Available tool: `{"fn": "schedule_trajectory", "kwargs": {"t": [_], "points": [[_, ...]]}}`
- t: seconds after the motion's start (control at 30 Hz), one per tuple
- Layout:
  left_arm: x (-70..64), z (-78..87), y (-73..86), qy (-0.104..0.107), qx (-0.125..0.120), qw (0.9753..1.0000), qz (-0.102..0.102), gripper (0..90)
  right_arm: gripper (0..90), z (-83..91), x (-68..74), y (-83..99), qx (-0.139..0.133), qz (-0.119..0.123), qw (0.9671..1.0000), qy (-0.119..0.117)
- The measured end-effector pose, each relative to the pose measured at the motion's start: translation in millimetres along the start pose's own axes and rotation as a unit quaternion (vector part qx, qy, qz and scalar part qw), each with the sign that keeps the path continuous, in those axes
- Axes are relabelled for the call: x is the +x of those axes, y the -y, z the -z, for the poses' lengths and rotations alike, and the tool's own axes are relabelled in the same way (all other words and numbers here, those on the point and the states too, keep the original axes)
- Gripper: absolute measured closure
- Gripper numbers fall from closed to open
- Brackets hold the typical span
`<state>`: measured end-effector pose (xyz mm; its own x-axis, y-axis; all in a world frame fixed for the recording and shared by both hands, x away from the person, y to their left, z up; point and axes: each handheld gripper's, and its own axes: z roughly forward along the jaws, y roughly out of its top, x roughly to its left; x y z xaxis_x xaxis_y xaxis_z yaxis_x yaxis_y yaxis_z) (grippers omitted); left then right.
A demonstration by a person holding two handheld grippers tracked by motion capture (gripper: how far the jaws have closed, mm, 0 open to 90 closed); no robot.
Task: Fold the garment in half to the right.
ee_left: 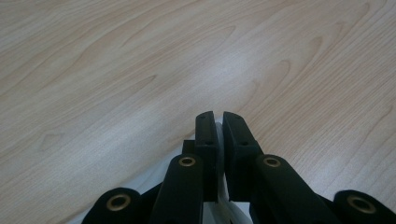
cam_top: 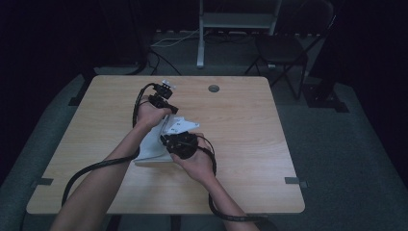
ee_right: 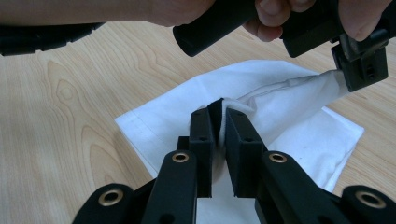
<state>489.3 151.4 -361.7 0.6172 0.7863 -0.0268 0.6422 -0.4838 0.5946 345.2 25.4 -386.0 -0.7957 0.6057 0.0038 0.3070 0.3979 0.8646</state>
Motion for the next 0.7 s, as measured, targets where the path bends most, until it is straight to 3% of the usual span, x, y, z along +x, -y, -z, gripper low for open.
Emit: {"fn": "schedule_trajectory", "kwargs": {"t": [0.7], "points": [[-2.5, -4.9, 1.0, 0.000, 0.003, 1.0000, 0.003, 85.0, 82.0, -0.7, -0.5, 4.8, 0.002, -0.003, 1.0000, 0.001]]}}
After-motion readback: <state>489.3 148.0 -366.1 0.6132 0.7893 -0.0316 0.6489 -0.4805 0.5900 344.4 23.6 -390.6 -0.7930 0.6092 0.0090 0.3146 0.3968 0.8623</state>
